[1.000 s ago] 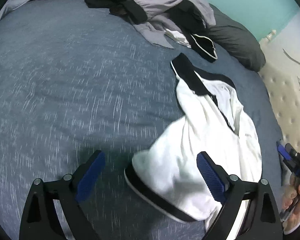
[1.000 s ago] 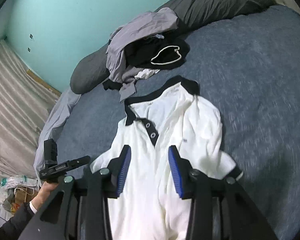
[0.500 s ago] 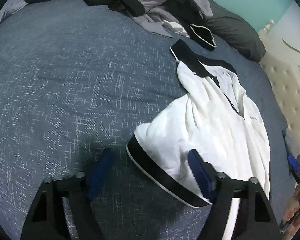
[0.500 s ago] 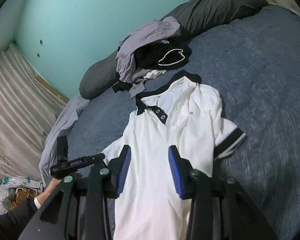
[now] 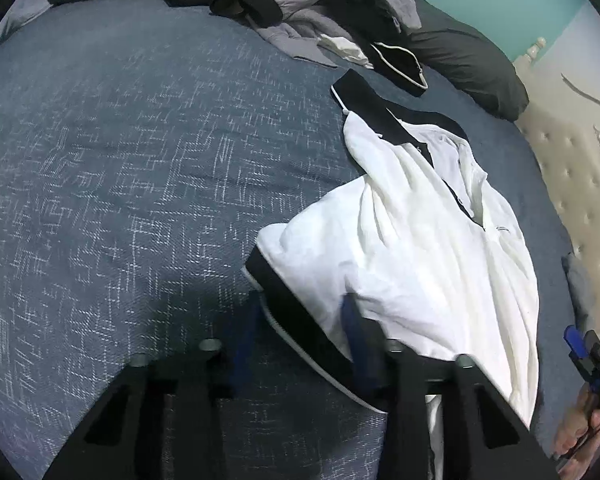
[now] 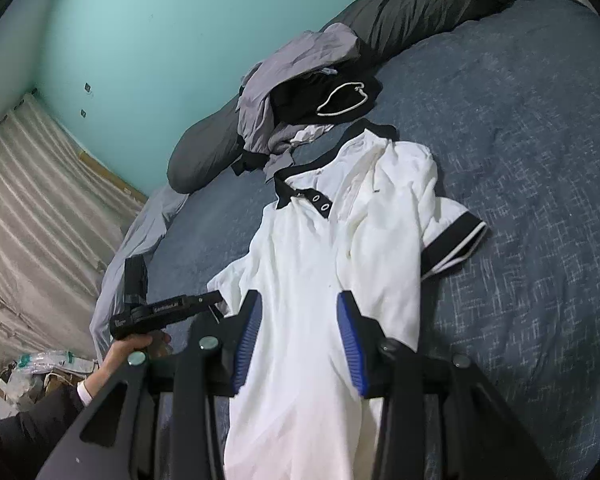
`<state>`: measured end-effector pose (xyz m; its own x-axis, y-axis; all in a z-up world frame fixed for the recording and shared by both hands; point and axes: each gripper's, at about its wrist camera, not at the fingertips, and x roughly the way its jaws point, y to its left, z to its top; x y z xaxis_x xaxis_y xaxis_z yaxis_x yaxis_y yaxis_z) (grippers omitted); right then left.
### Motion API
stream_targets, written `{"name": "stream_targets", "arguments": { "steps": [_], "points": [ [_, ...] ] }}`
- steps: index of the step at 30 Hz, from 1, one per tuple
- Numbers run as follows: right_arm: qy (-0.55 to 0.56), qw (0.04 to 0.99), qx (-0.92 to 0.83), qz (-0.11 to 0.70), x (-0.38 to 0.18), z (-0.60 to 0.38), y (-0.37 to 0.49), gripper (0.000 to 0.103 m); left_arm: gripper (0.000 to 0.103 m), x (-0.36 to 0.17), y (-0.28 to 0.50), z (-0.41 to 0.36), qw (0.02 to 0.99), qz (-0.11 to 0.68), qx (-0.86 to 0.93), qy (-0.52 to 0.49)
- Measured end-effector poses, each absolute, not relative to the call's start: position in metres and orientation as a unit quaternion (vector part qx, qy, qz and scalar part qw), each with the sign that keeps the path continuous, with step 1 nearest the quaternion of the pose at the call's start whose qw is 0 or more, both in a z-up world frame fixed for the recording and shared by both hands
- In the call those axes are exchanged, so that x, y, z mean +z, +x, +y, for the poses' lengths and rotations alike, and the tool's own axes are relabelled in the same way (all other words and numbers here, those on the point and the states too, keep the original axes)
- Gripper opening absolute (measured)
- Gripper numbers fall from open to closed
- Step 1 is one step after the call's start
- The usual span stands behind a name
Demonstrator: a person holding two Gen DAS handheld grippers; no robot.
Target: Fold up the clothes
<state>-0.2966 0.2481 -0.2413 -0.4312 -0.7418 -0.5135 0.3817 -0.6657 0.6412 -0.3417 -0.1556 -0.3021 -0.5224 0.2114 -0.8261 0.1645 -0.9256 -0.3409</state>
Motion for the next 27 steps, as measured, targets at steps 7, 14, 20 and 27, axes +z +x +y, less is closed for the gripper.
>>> {"name": "stream_targets", "arguments": {
  "steps": [7, 14, 20, 27],
  "points": [
    [0.408, 0.342, -0.814, -0.233, -0.249, 0.252, -0.299, 0.039, 0.012, -0.301, -0.345, -0.152, 0.015, -0.194, 0.856, -0.479],
    [0.404, 0.341, -0.817, -0.231, -0.249, 0.252, -0.299, 0.039, 0.004, -0.278, -0.338, -0.159, 0.003, -0.191, 0.872, -0.451],
    [0.401, 0.336, -0.819, -0.235, -0.249, 0.256, -0.3, 0.039, 0.004, -0.237, -0.32, -0.188, -0.025, -0.186, 0.889, -0.419],
    [0.399, 0.336, -0.817, -0.245, -0.248, 0.259, -0.302, 0.039, 0.004, -0.224, -0.309, -0.244, -0.078, -0.208, 0.88, -0.42]
  ]
}}
